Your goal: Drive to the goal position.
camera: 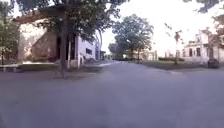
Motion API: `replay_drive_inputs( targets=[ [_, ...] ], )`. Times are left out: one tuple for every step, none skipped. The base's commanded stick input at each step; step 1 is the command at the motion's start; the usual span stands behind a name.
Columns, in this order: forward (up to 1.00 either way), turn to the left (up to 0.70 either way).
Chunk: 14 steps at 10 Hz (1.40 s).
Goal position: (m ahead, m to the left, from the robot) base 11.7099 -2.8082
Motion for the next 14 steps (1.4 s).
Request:
replay_drive_inputs(
  targets=[
    [0.5,0.0],
    [0.5,0.0],
    [0.5,0.0],
    [0.5,0.0],
    [0.5,0.0],
    [0.5,0.0],
    [0.5,0.0],
    [0.5,0.0],
    [0.5,0.0],
    [0.5,0.0],
    [0.5,0.0],
    [0.5,0.0],
    [0.5,0.0],
    [0.5,0.0]
  ],
)
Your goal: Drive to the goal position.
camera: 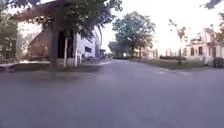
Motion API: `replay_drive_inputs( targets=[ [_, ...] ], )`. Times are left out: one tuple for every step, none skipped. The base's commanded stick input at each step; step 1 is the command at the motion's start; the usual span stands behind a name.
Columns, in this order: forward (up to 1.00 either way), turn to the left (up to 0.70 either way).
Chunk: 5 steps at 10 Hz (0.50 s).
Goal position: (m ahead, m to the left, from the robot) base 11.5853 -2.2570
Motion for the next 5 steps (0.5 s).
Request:
replay_drive_inputs(
  targets=[
    [0.5,-0.15],
    [0.5,-0.5],
    [0.5,-0.5],
    [0.5,-0.5],
    [0.5,-0.5]
  ],
)
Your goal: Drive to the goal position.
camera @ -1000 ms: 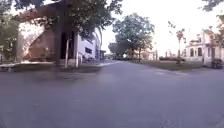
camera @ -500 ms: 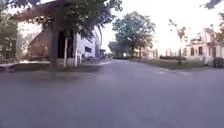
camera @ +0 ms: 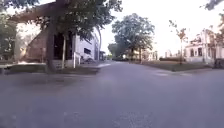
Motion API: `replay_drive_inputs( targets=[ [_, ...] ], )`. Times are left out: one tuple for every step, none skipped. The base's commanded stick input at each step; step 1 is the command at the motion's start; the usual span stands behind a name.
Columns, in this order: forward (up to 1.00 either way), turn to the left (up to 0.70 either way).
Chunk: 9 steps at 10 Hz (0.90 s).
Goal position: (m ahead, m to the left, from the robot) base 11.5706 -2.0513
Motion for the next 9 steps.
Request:
replay_drive_inputs(
  targets=[
    [0.5,-0.5],
    [0.5,0.0],
    [0.5,0.0],
    [0.5,0.0],
    [0.5,0.0],
    [0.5,0.0],
    [0.5,0.0],
    [0.5,0.0],
    [0.5,0.0]
  ],
)
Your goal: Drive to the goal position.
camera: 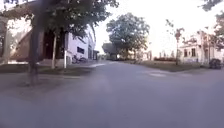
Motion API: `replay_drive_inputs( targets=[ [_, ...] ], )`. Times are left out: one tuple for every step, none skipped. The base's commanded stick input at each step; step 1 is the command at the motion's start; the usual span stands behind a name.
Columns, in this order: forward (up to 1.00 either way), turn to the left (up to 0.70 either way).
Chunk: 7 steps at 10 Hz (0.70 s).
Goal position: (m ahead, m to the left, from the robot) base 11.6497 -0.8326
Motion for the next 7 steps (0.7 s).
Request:
replay_drive_inputs(
  targets=[
    [0.5,0.0],
    [0.5,0.0],
    [0.5,0.0],
    [0.5,0.0],
    [0.5,0.0],
    [0.5,0.0],
    [0.5,0.0]
  ],
)
